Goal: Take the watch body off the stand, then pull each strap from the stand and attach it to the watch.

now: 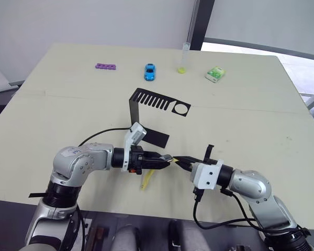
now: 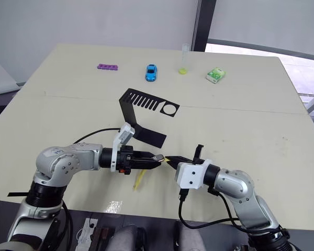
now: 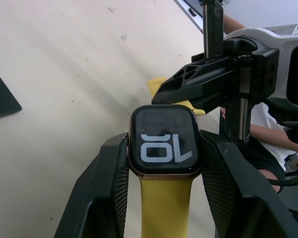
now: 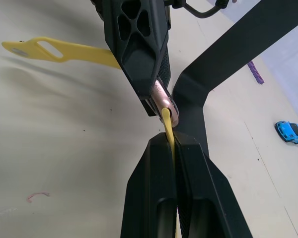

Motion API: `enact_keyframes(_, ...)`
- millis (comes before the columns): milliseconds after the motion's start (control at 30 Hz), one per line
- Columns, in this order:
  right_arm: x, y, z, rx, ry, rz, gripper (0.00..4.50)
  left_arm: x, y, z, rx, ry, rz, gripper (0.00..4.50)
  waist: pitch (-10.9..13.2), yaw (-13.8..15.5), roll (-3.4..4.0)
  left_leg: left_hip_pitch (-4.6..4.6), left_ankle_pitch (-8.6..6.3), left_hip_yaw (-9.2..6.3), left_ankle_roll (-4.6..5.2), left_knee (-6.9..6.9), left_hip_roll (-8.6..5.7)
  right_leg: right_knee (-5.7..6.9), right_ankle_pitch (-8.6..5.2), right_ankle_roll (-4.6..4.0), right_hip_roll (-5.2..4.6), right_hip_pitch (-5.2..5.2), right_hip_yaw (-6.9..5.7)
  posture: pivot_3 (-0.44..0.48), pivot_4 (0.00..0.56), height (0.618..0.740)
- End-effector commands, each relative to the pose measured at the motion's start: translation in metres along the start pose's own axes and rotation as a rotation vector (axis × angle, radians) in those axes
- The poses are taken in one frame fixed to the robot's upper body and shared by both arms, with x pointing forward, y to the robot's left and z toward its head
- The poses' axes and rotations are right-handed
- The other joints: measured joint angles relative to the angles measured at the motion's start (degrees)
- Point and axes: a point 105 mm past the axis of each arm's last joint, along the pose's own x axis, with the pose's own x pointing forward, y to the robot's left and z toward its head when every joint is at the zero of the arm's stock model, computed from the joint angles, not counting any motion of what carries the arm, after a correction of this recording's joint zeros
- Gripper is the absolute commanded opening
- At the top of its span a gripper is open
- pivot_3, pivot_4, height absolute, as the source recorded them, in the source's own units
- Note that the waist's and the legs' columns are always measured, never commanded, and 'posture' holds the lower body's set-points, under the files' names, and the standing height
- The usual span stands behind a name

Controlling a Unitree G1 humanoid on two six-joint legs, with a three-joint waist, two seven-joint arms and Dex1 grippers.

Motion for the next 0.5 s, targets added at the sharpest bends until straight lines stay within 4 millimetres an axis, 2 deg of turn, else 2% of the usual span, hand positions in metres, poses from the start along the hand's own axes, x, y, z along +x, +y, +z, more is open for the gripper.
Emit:
enact_keyframes(33, 0.0046, -0.0064, 0.0192, -0.034, -0.076, -0.036, 0.00, 0.0118, -0.0205, 0.0005, 0.045, 0.010, -0.096, 1.60, 0.00, 0.00, 0.00, 0.00, 0.00, 0.00, 0.00, 0.00, 0.00, 0.00, 0.00, 0.00, 0.00, 0.00, 0.00, 0.000, 0.150, 0.740)
enact_keyframes(500, 0.0054, -0.0069, 0.0193, -0.036, -0.075, -0.039, 0.00, 0.0122, -0.0204, -0.0003, 0.046, 0.013, -0.095, 1.60, 0.00, -0.01, 0.00, 0.00, 0.00, 0.00, 0.00, 0.00, 0.00, 0.00, 0.00, 0.00, 0.00, 0.00, 0.00, 0.000, 0.150, 0.740)
